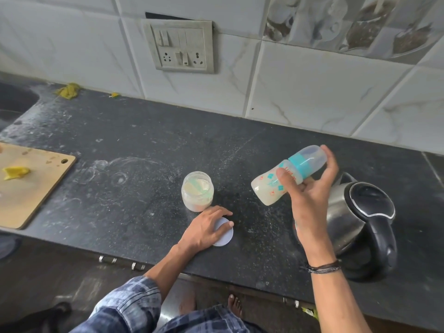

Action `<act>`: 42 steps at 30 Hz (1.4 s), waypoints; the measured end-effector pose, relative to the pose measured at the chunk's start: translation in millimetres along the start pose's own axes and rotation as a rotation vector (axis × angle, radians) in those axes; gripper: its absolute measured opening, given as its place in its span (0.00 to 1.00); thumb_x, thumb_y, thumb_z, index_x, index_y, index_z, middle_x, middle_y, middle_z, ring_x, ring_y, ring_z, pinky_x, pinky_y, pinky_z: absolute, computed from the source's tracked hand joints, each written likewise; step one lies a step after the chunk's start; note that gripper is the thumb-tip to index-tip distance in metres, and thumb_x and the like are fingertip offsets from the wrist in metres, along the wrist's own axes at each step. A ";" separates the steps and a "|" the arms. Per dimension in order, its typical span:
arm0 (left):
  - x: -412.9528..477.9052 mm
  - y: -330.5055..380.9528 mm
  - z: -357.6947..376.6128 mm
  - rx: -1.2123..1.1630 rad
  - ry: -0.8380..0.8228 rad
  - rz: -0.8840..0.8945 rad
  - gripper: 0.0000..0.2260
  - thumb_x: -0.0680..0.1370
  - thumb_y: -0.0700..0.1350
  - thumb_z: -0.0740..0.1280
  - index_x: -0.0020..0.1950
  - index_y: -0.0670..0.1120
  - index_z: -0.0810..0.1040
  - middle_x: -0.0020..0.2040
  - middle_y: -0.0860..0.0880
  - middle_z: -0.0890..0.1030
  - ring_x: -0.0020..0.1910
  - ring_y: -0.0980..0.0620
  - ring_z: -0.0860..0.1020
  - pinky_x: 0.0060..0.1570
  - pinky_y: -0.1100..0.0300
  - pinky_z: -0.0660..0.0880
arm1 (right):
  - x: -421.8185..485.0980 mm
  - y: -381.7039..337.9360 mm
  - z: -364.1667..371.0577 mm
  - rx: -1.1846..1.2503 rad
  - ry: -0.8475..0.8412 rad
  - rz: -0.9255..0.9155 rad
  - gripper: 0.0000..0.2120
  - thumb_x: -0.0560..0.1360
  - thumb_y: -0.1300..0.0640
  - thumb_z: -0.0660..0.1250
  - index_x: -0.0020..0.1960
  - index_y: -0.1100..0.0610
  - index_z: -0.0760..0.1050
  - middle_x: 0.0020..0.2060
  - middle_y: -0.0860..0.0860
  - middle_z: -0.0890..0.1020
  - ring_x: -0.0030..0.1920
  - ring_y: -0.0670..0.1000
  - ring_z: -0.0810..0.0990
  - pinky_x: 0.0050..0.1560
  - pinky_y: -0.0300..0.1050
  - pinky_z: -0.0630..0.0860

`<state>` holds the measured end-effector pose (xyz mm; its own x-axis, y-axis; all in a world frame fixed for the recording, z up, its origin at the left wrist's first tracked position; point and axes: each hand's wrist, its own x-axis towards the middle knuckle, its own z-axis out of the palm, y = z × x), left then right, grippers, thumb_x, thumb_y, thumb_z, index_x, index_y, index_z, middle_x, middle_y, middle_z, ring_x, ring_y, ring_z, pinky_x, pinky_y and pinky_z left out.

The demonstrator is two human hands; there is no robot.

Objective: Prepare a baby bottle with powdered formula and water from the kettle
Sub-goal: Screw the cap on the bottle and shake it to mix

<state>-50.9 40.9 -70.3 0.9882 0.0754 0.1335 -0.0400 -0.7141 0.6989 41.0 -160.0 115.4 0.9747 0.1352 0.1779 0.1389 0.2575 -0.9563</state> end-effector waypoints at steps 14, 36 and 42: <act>-0.1 0.9 -0.3 -0.016 -0.004 -0.007 0.16 0.82 0.61 0.63 0.63 0.54 0.79 0.61 0.60 0.78 0.62 0.63 0.74 0.62 0.68 0.67 | 6.0 -43.9 -6.0 0.008 0.005 -0.248 0.42 0.72 0.59 0.81 0.76 0.42 0.61 0.65 0.43 0.81 0.58 0.49 0.84 0.57 0.44 0.81; 0.4 3.3 -0.7 -0.028 -0.016 -0.028 0.17 0.81 0.63 0.61 0.63 0.55 0.78 0.62 0.62 0.77 0.63 0.64 0.73 0.63 0.62 0.70 | 2.4 -29.4 4.0 0.101 0.207 -0.197 0.42 0.75 0.54 0.80 0.78 0.45 0.57 0.70 0.53 0.77 0.61 0.51 0.84 0.61 0.59 0.82; -0.1 2.9 -0.7 -0.025 -0.020 -0.021 0.17 0.81 0.63 0.62 0.64 0.55 0.78 0.62 0.62 0.77 0.62 0.64 0.72 0.63 0.64 0.69 | 0.0 -29.4 4.1 -0.041 0.023 -0.138 0.41 0.71 0.56 0.83 0.75 0.42 0.62 0.69 0.56 0.77 0.57 0.53 0.86 0.55 0.48 0.83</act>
<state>-51.2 39.3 -67.8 0.9916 0.0762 0.1047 -0.0225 -0.6948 0.7189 36.2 -163.6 144.5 0.9496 0.0786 0.3036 0.2787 0.2324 -0.9318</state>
